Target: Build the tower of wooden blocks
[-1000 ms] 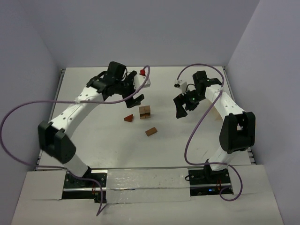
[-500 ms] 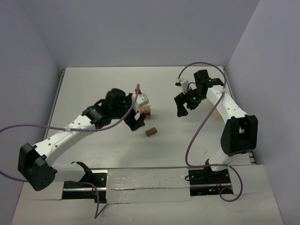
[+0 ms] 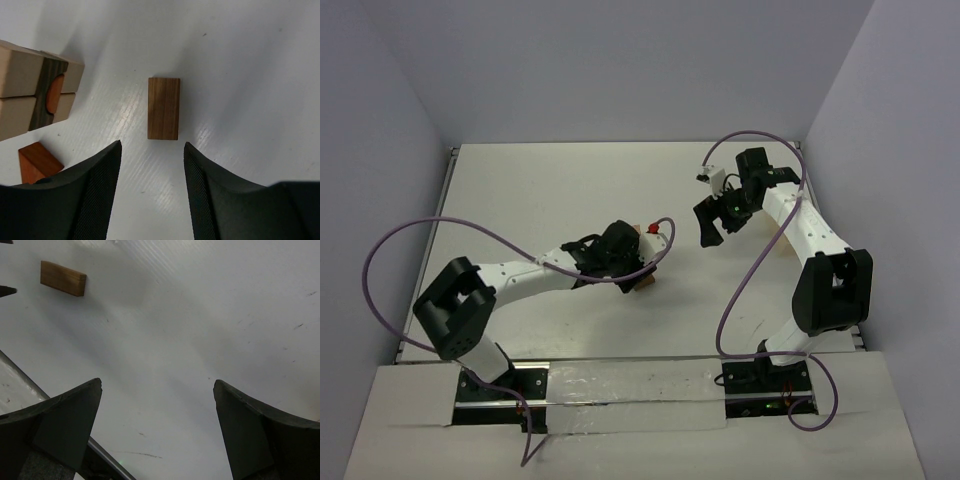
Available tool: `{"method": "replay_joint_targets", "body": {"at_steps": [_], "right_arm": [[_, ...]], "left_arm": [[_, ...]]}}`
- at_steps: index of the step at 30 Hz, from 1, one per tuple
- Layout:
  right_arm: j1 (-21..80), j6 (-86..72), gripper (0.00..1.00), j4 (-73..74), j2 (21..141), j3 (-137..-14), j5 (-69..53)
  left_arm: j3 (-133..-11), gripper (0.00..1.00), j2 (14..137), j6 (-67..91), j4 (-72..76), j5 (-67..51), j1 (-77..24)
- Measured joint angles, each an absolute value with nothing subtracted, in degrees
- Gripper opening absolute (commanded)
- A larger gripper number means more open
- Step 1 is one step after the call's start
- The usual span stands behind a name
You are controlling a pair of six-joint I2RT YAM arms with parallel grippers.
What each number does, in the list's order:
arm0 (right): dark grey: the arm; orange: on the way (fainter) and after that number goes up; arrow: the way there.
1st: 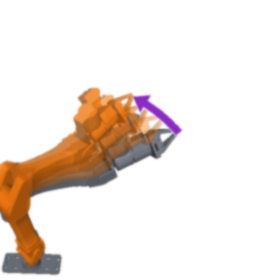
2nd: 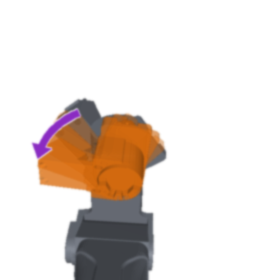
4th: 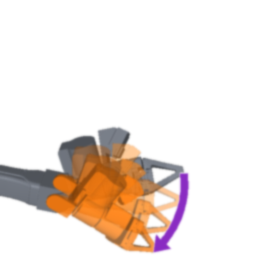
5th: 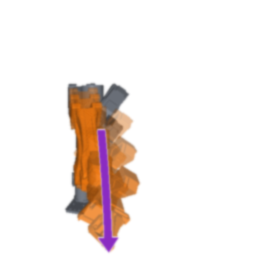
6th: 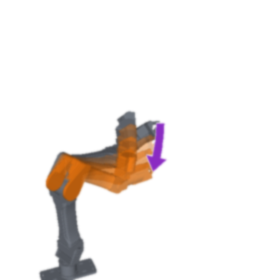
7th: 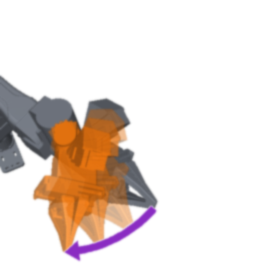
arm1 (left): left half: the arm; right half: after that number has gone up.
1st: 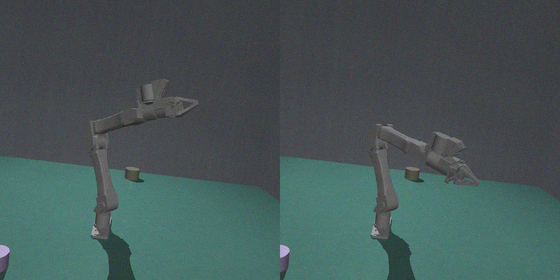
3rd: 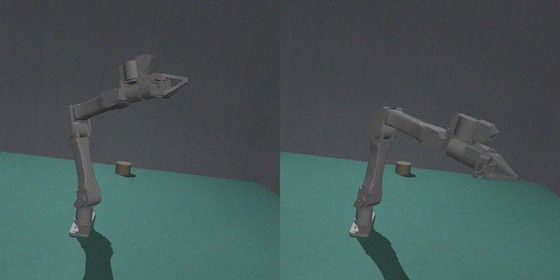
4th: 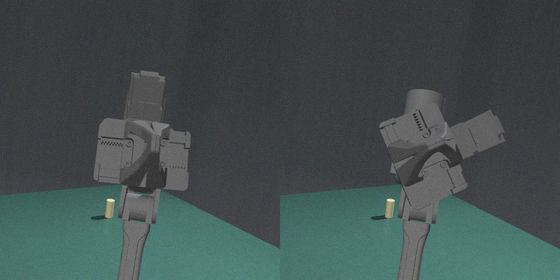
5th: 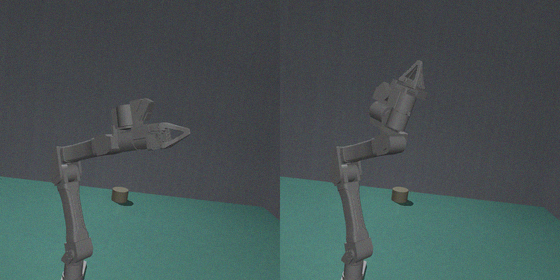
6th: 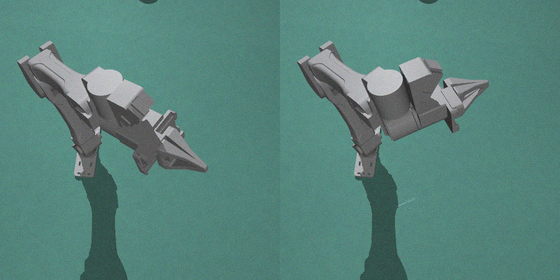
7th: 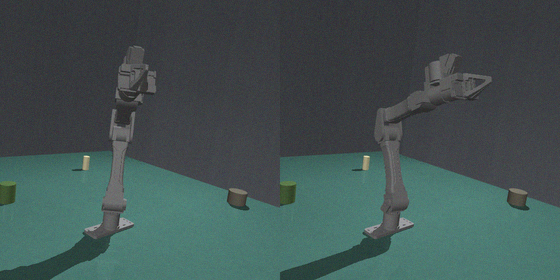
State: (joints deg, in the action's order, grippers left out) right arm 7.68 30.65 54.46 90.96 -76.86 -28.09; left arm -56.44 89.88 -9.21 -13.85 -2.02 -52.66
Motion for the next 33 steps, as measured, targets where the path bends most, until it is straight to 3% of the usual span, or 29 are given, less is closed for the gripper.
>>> {"method": "replay_joint_targets", "body": {"at_steps": [7,13,33], "right_arm": [[7.6,30.7,1.0,54.4,91.0,-76.8,-27.9],[7.6,30.7,1.0,54.4,91.0,-76.8,-27.9],[7.6,30.7,1.0,54.5,91.0,-76.8,-27.9]], "left_arm": [[-57.0,0.67,96.7,-9.7,-11.7,-1.6,-52.7],[-58.9,0.68,99.7,-10.2,-10.5,-2.0,-52.8],[-61.9,0.59,104.1,-11.2,-10.2,-8.0,-52.7]]}}
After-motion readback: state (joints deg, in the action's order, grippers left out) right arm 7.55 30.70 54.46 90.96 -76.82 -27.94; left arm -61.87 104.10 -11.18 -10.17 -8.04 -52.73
